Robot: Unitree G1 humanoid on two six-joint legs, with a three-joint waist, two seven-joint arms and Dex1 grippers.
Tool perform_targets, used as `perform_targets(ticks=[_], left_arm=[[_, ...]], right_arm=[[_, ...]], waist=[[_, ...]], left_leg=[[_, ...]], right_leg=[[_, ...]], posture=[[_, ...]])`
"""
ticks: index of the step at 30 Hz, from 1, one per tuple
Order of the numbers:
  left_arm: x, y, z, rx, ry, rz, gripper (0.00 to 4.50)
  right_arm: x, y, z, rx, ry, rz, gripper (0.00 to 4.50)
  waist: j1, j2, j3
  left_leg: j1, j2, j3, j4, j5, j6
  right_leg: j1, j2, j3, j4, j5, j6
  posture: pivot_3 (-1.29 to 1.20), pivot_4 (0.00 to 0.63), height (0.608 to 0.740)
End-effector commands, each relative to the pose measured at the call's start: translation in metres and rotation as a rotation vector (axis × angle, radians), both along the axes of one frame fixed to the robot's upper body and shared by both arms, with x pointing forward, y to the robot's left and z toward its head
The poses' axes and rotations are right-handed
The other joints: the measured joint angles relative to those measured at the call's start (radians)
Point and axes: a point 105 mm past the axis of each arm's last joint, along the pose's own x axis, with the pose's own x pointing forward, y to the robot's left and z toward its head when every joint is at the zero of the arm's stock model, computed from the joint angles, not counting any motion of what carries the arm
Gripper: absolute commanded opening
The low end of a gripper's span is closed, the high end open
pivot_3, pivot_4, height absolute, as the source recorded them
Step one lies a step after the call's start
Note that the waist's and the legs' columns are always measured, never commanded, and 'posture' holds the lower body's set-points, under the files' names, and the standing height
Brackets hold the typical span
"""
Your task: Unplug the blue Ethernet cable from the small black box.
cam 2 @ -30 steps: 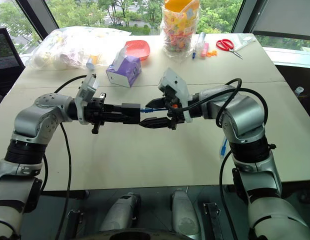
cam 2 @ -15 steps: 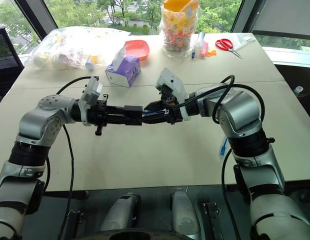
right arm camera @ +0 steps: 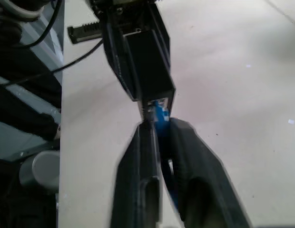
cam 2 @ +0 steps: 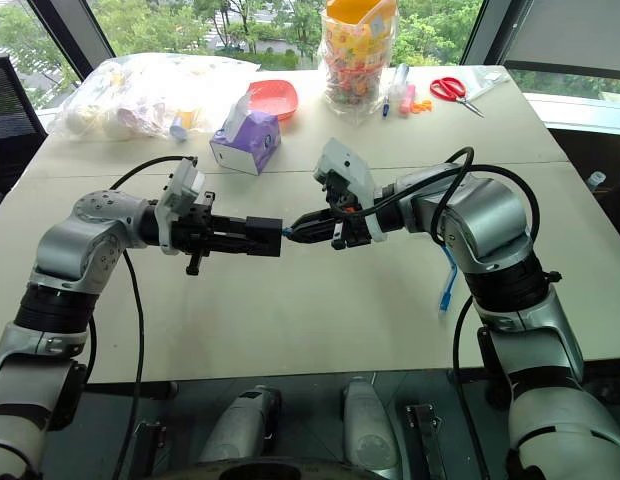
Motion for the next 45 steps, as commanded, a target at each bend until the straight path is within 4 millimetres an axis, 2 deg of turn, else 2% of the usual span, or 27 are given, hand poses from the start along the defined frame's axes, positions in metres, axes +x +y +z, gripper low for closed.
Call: perform_targets(ticks=[1, 9, 17, 27, 33, 37, 39, 41, 45], left_arm=[[-0.001, 0.001, 0.005, 0.001, -0.037, -0.005, 0.48], [-0.003, 0.001, 0.004, 0.002, -0.038, -0.002, 0.48], [-0.002, 0.007, 0.006, 0.009, -0.043, 0.022, 0.48], [-0.005, 0.021, 0.003, 0.034, -0.032, 0.056, 0.48], [-0.006, 0.027, 0.001, 0.039, -0.03, 0.082, 0.48], [0.002, 0.027, -0.001, 0.031, -0.065, 0.129, 0.48], [0.014, 0.021, -0.005, 0.014, -0.136, 0.19, 0.48], [0.026, 0.015, -0.009, -0.02, -0.161, 0.27, 0.48], [0.046, 0.004, -0.026, -0.032, -0.242, 0.389, 0.48]], right_arm=[[-0.003, 0.006, 0.013, 0.021, -0.052, 0.036, 0.04], [-0.003, 0.007, 0.012, 0.014, -0.062, 0.042, 0.04], [0.015, -0.007, 0.002, -0.024, -0.076, -0.043, 0.04], [0.052, -0.057, -0.007, -0.059, -0.062, -0.226, 0.04], [0.061, -0.071, -0.011, -0.068, -0.081, -0.285, 0.04], [0.081, -0.077, -0.01, -0.053, -0.164, -0.401, 0.04], [0.106, -0.083, -0.015, -0.055, -0.239, -0.57, 0.04], [0.12, -0.087, -0.023, -0.062, -0.231, -0.689, 0.04], [0.127, -0.085, -0.024, -0.002, -0.206, -0.798, 1.55]], waist=[[0.0, 0.0, 0.0], [0.0, 0.0, 0.0], [0.0, 0.0, 0.0], [0.003, 0.0, 0.0], [-0.004, 0.0, 0.0], [-0.001, 0.0, 0.0], [0.0, 0.0, 0.0], [0.002, 0.0, 0.0], [0.004, 0.0, 0.0]], left_leg=[[0.0, 0.0, 0.0, 0.0, 0.0, 0.0], [0.0, 0.0, 0.0, 0.0, 0.0, 0.0], [0.0, 0.0, 0.0, 0.0, 0.0, 0.0], [0.0, 0.0, 0.001, 0.0, 0.0, 0.0], [-0.001, 0.0, 0.001, -0.001, 0.0, 0.0], [-0.001, 0.0, 0.001, 0.0, 0.0, 0.0], [-0.001, 0.0, 0.001, 0.0, 0.0, 0.0], [0.0, 0.0, 0.001, 0.0, 0.0, 0.0], [-0.002, 0.0, 0.001, 0.0, 0.0, 0.0]], right_leg=[[0.0, 0.0, 0.0, 0.0, 0.0, 0.0], [0.0, 0.0, 0.0, 0.0, 0.0, 0.0], [0.0, 0.0, 0.0, 0.0, 0.0, 0.0], [0.0, 0.0, 0.0, 0.0, 0.0, 0.0], [-0.002, 0.0, 0.0, -0.001, 0.0, 0.0], [-0.002, 0.0, 0.0, -0.001, 0.0, 0.0], [-0.001, 0.0, 0.0, -0.001, 0.0, 0.0], [-0.001, 0.0, 0.0, 0.0, 0.0, 0.0], [-0.003, 0.0, 0.001, 0.0, 0.001, 0.0]], posture=[[0.0, 0.15, 0.74], [0.0, 0.15, 0.74], [0.0, 0.15, 0.74], [0.0, 0.15, 0.74], [0.0, 0.15, 0.74], [0.0, 0.15, 0.74], [0.0, 0.15, 0.74], [0.0, 0.15, 0.74], [0.0, 0.15, 0.74]])
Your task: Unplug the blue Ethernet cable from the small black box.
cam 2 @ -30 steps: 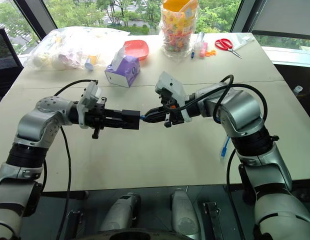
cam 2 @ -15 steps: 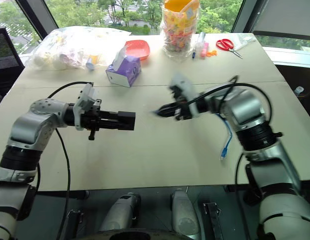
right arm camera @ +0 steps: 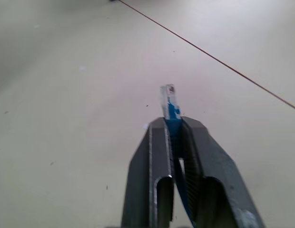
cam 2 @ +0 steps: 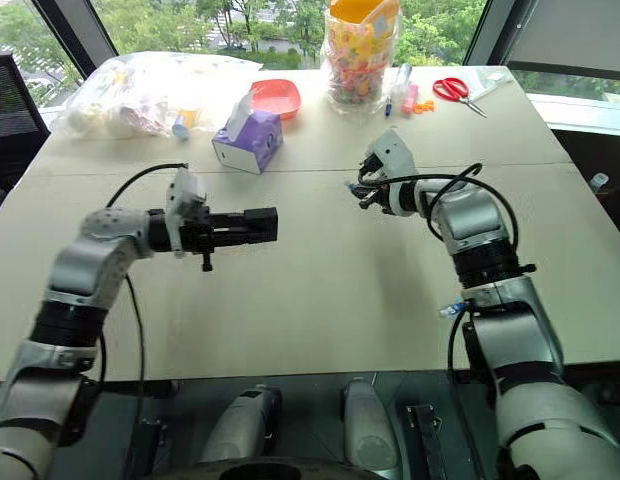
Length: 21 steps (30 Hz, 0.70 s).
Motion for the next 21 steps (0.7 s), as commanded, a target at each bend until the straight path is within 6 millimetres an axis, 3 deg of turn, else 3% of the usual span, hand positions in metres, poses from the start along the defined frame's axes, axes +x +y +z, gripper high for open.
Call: perform_targets(ticks=[1, 5, 9, 15, 17, 21], left_arm=[[0.018, -0.006, -0.005, 0.018, -0.133, 0.109, 0.48], [0.034, -0.021, -0.014, -0.07, -0.136, 0.189, 0.48], [0.044, -0.035, -0.026, -0.094, -0.152, 0.225, 0.48], [0.053, -0.037, -0.053, -0.112, -0.107, 0.287, 0.48], [0.052, -0.033, -0.062, -0.098, -0.089, 0.29, 1.49], [0.052, -0.02, -0.068, -0.083, -0.078, 0.313, 2.99]], right_arm=[[0.008, -0.006, 0.027, 0.058, -0.084, -0.11, 2.18], [-0.008, -0.009, 0.031, 0.109, -0.061, -0.118, 4.02], [-0.04, -0.007, 0.035, 0.142, -0.045, -0.072, 4.02], [-0.076, 0.0, 0.028, 0.157, -0.019, -0.065, 4.02], [-0.079, -0.001, 0.028, 0.164, -0.012, -0.08, 4.08], [-0.083, -0.001, 0.027, 0.165, -0.004, -0.094, 4.08]], waist=[[0.001, 0.0, 0.0], [0.005, 0.0, 0.0], [0.021, 0.0, 0.0], [0.022, 0.001, -0.001], [0.022, 0.001, -0.001], [0.022, 0.001, -0.001]], left_leg=[[0.0, 0.0, 0.0, -0.001, 0.0, 0.0], [-0.001, -0.001, 0.0, 0.0, 0.0, 0.0], [-0.002, -0.001, -0.001, 0.0, 0.0, 0.001], [-0.001, 0.0, 0.0, 0.001, 0.0, 0.001], [-0.001, -0.001, 0.0, 0.001, 0.0, 0.001], [0.0, 0.0, 0.0, 0.001, 0.0, 0.001]], right_leg=[[0.0, 0.0, 0.0, 0.0, 0.0, 0.0], [-0.001, 0.0, 0.0, 0.0, 0.0, 0.0], [-0.001, 0.0, 0.0, 0.0, 0.0, 0.0], [0.0, 0.0, 0.0, 0.0, 0.0, 0.0], [0.0, 0.0, 0.0, 0.0, 0.0, 0.0], [0.001, 0.0, 0.0, 0.0, 0.0, 0.0]], posture=[[0.0, 0.15, 0.74], [0.0, 0.15, 0.74], [0.0, 0.15, 0.74], [0.0, 0.15, 0.74], [0.0, 0.15, 0.74], [0.0, 0.15, 0.74]])
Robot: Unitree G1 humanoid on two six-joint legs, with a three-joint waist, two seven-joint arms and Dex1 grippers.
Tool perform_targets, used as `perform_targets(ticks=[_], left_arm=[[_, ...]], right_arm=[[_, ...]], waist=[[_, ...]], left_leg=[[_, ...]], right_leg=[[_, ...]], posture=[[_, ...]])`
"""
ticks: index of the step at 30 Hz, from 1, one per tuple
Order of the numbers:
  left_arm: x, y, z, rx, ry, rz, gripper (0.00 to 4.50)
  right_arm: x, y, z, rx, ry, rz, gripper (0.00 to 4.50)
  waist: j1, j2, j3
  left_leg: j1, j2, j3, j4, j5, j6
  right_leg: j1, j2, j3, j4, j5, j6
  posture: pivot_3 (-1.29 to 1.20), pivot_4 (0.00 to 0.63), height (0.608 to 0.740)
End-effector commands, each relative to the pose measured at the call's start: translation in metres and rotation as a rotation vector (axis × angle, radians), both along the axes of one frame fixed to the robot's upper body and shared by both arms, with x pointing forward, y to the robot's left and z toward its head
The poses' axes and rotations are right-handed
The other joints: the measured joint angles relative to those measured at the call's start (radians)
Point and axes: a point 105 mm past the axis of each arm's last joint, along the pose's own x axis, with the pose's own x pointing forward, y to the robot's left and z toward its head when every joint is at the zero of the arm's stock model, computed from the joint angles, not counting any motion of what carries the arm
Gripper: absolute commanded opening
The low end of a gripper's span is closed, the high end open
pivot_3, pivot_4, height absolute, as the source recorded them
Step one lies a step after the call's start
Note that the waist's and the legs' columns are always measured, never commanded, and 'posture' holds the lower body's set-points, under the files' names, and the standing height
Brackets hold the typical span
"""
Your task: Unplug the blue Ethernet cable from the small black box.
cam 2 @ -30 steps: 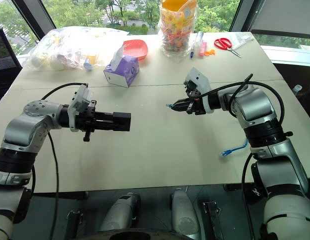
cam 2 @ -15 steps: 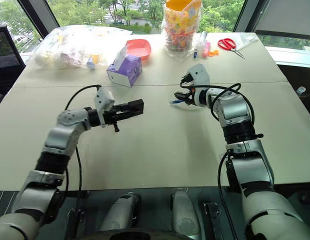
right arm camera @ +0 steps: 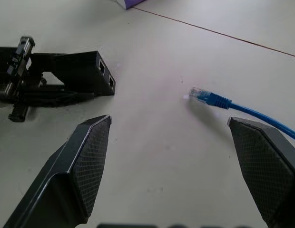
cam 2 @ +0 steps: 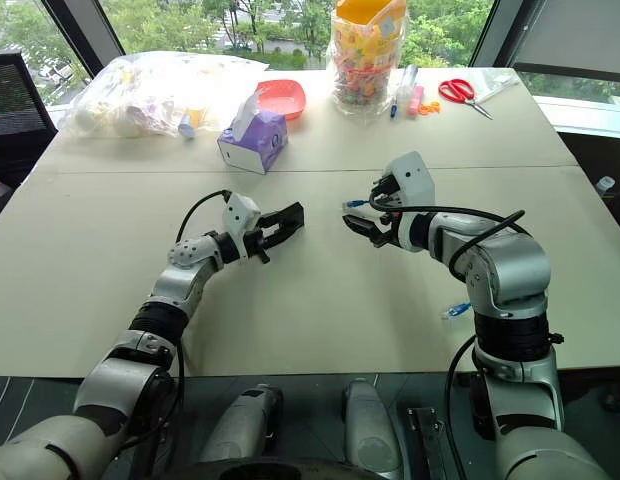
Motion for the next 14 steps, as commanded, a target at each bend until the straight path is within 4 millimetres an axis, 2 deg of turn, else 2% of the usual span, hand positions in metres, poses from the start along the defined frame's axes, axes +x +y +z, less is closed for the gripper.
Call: perform_targets(ticks=[1, 4, 9, 14], left_arm=[[0.004, 0.021, 0.003, 0.024, -0.02, 0.049, 3.29], [0.005, 0.033, 0.009, 0.024, -0.012, 0.07, 4.46], [-0.013, 0.051, 0.032, 0.001, 0.011, 0.012, 4.49], [-0.033, 0.055, 0.057, -0.007, 0.02, -0.047, 4.49]], right_arm=[[-0.007, 0.001, 0.011, 0.011, -0.038, 0.002, 4.08], [-0.011, 0.001, 0.009, -0.001, -0.031, 0.015, 4.08], [-0.023, 0.004, 0.01, -0.026, -0.023, 0.095, 4.08], [-0.033, 0.006, 0.014, -0.048, -0.05, 0.169, 4.08]], waist=[[-0.001, 0.0, 0.0], [-0.005, 0.0, 0.0], [-0.003, 0.0, 0.0], [0.003, 0.0, 0.0]], left_leg=[[0.0, 0.0, 0.0, 0.0, 0.0, 0.0], [0.001, 0.0, 0.0, -0.001, 0.0, 0.0], [0.001, 0.0, 0.0, -0.001, 0.0, 0.0], [0.0, 0.0, 0.0, -0.001, 0.0, 0.0]], right_leg=[[0.0, 0.0, 0.0, 0.0, 0.0, 0.0], [0.001, 0.0, 0.0, 0.0, 0.0, 0.0], [0.001, 0.0, 0.0, 0.0, 0.0, 0.0], [0.001, 0.0, 0.0, 0.0, 0.0, 0.0]], posture=[[0.0, 0.15, 0.74], [0.0, 0.15, 0.74], [0.0, 0.15, 0.74], [0.0, 0.15, 0.74]])
